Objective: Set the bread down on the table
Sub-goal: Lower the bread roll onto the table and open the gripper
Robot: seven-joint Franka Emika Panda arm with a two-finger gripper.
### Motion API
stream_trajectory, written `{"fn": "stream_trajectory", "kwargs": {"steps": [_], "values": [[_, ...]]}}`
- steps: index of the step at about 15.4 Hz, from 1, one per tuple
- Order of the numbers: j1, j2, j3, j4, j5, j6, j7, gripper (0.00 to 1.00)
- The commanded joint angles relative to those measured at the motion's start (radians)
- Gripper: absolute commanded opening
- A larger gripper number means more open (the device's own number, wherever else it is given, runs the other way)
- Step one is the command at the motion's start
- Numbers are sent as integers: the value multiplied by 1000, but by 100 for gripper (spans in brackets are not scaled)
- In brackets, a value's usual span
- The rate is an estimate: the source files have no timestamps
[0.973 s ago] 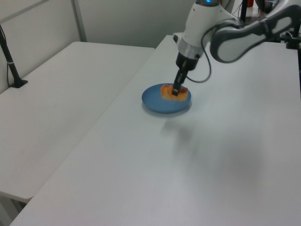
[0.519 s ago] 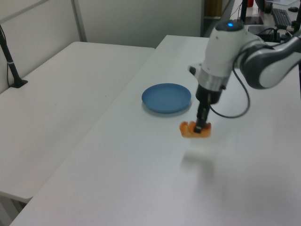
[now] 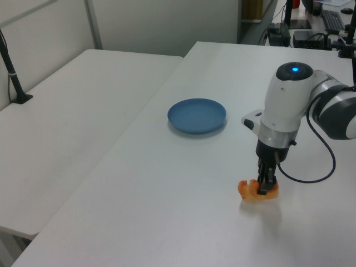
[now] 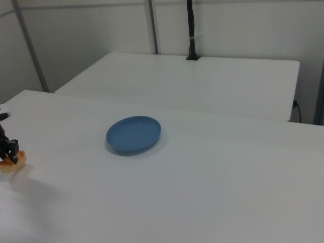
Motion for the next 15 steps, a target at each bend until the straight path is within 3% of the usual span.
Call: {"fn": "stream_trajectory", "kwargs": {"steps": [1, 3, 5, 9, 12, 15], "values": [[28, 18, -8, -8, -20, -10, 44, 61], [38, 20, -8, -3, -20, -36, 45, 70], [40, 20, -8, 24, -19, -86, 45, 100], [26, 17, -8, 147, -7, -244, 38, 100], [-43, 15, -14, 268, -5, -368, -7, 100], [-107, -6, -66, 331, 18, -468, -131, 100]]}}
